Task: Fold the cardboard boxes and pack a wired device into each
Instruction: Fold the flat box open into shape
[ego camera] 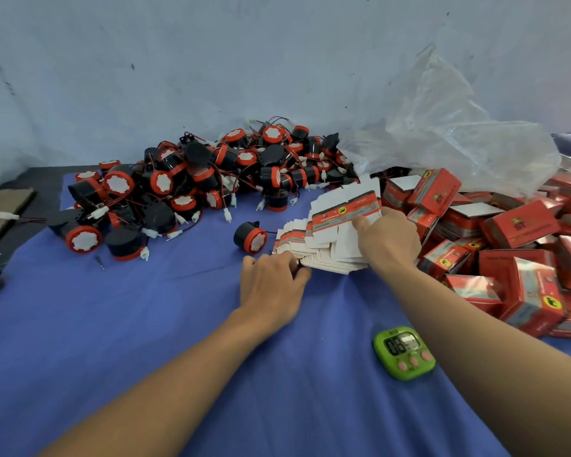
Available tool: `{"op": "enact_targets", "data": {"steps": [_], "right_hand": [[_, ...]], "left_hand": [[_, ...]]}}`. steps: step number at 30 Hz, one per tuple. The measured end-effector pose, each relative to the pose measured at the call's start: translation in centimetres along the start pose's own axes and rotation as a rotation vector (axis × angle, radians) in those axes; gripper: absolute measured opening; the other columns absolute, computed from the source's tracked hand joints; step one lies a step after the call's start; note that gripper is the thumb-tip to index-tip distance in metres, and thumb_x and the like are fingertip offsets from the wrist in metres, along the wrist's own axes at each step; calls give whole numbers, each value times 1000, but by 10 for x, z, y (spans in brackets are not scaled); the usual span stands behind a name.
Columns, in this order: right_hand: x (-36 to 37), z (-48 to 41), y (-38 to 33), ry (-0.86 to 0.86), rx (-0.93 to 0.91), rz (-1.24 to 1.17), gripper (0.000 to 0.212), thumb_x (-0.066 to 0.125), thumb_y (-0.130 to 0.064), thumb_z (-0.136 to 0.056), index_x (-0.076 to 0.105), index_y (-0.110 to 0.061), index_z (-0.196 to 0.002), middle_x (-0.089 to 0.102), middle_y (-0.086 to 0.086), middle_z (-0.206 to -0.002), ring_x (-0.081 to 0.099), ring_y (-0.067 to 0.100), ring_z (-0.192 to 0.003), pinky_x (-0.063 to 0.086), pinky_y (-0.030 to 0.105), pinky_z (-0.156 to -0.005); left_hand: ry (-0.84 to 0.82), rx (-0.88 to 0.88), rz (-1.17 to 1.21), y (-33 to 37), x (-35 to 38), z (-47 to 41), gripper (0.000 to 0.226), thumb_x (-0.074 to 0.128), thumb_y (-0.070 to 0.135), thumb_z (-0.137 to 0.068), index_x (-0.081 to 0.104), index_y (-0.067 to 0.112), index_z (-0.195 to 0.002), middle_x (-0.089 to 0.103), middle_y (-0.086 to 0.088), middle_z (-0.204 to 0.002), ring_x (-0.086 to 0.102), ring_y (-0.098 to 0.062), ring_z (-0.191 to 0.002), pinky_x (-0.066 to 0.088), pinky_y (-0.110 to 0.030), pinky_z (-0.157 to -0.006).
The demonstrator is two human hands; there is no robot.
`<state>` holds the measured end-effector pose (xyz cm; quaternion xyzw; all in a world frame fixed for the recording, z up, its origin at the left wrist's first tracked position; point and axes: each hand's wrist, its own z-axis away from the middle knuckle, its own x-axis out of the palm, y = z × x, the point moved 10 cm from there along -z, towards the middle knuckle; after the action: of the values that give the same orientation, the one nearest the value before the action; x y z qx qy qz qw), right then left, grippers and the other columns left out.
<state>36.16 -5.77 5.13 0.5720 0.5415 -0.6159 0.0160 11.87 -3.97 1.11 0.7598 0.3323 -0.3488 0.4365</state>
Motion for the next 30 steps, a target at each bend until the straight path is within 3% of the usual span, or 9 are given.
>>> {"op": "enact_targets", "data": {"steps": [5, 8, 10, 14, 16, 19, 21, 26, 30], "right_hand": [[-1, -10, 30, -53, 278, -406, 17, 88, -26, -78, 71, -21, -76, 76, 5, -95, 67, 21, -83, 54, 33, -66], [9, -11, 23, -162, 283, -641, 12, 85, -15, -83, 74, -19, -80, 78, 6, -96, 73, 23, -86, 63, 42, -81], [18, -8, 18, -233, 328, -799, 8, 79, -13, -89, 72, -17, -87, 77, 9, -103, 74, 25, -90, 62, 42, -83], [39, 12, 4, -380, 398, -910, 11, 71, -13, -96, 71, -8, -106, 76, 7, -92, 73, 22, -78, 57, 31, -55], [45, 26, -1, -416, 421, -928, 9, 69, -17, -98, 70, -9, -103, 75, 3, -81, 71, 19, -69, 53, 27, -46], [58, 47, -11, -490, 407, -935, 9, 69, -20, -98, 71, -12, -102, 77, -1, -78, 73, 18, -72, 60, 34, -60], [68, 61, -19, -543, 346, -916, 9, 68, -20, -98, 71, -11, -99, 76, -2, -75, 73, 15, -65, 57, 32, -55], [53, 66, -38, -379, -60, -374, 40, 60, -37, -97, 61, -17, -62, 57, -11, -49, 54, 5, -52, 36, 17, -45], [41, 53, -21, -232, 52, -403, 35, 60, -38, -95, 63, -16, -67, 64, -4, -71, 59, 22, -77, 36, 31, -59]], "left_hand": [[-49, -91, 159, -16, 3, -4, 14, 62, 33, -91, 65, 27, -78, 66, 13, -74, 54, -10, -73, 39, -31, -84], [-60, -262, 409, -33, 6, -3, 9, 65, 24, -87, 69, 31, -84, 70, 18, -78, 63, -8, -78, 49, -29, -71], [-25, -235, 441, -28, 2, -2, 13, 64, 25, -86, 69, 32, -96, 74, 18, -83, 66, -11, -79, 53, -30, -68], [16, -98, 249, -12, -6, 1, 33, 53, 27, -87, 71, 33, -114, 76, 6, -91, 65, -26, -81, 55, -38, -69], [41, -205, 369, -27, -11, 2, 34, 55, 20, -93, 75, 30, -119, 78, 0, -102, 71, -24, -89, 59, -38, -77], [28, -566, 1082, -57, -3, 3, 33, 48, 15, -97, 77, 15, -113, 80, -9, -100, 77, -18, -81, 64, -36, -71], [-46, -664, 1422, -58, 2, -1, 36, 43, 18, -99, 75, 8, -111, 80, -11, -99, 77, -22, -81, 63, -34, -62], [-179, -645, 1147, -79, -11, -4, 19, 57, 3, -102, 74, 11, -101, 81, -8, -97, 78, -23, -86, 64, -34, -71], [-82, -713, 1107, -100, -13, 5, 10, 77, 18, -93, 77, 9, -96, 81, -8, -90, 79, -27, -86, 63, -41, -81]]}}
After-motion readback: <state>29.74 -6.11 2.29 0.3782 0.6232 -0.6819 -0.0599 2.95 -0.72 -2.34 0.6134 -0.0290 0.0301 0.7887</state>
